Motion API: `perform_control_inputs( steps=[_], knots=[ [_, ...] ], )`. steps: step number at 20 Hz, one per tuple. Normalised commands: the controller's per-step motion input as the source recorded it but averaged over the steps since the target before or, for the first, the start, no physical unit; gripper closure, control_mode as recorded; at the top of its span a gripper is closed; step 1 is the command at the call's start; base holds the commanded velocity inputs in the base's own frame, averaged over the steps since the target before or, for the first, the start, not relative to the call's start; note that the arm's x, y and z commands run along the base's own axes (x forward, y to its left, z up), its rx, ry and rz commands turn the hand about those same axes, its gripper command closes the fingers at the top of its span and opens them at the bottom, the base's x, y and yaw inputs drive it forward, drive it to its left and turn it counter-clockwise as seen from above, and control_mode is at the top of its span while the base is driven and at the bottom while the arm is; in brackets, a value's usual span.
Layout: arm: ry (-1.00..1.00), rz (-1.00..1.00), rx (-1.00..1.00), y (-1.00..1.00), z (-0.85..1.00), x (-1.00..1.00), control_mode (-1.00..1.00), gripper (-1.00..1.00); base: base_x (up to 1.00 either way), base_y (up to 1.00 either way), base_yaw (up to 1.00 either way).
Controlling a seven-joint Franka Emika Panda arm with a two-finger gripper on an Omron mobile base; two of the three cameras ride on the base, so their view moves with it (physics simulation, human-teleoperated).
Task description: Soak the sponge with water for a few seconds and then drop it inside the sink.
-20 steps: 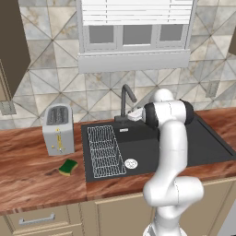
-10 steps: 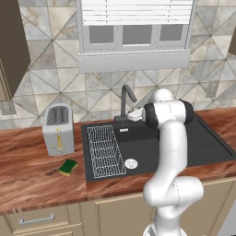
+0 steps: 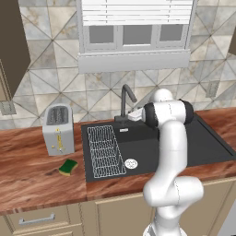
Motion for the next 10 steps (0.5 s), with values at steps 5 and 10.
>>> perform_control_inputs(
  steps=[5, 10],
  knots=[
    [0.00, 0.00, 0.00, -0.42, -0.13, 0.00, -1.00, -1.00, 0.00, 0.00, 0.00],
    [0.00, 0.00, 0.00, -0.43, -0.13, 0.00, -1.00, -1.00, 0.00, 0.00, 0.00]
  ],
)
